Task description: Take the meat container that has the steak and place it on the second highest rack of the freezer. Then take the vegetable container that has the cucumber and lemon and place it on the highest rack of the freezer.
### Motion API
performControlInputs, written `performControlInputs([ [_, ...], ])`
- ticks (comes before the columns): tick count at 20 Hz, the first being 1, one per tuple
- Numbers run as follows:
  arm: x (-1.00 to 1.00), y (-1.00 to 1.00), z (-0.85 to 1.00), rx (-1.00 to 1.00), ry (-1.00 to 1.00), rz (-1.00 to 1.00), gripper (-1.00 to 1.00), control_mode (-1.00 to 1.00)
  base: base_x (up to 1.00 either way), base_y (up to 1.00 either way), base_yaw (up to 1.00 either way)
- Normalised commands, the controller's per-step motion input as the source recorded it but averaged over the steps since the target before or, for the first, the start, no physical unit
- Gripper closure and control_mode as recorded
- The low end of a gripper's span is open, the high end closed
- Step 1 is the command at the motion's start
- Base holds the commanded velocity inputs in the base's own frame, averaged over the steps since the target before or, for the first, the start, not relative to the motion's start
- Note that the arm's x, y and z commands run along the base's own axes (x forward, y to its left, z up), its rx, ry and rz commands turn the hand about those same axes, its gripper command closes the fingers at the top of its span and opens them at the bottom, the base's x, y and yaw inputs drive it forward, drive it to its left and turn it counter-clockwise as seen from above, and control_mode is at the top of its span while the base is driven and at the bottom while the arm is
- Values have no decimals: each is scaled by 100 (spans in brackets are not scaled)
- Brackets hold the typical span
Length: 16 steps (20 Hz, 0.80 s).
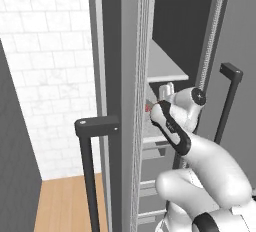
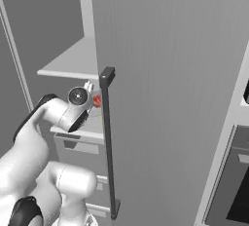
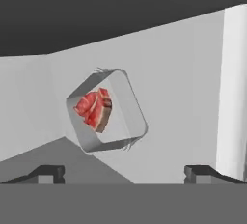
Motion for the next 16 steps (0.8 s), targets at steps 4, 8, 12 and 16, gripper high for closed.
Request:
performControlInputs([
  [4, -68, 0, 70, 16, 18, 4, -100, -100, 0, 0, 0],
  [8, -67, 0, 58, 4, 9, 7, -100, -100, 0, 0, 0],
  [12, -39, 5, 29, -14, 0, 4, -100, -100, 0, 0, 0],
  [16, -16, 13, 54, -35, -3, 0, -100, -100, 0, 0, 0],
])
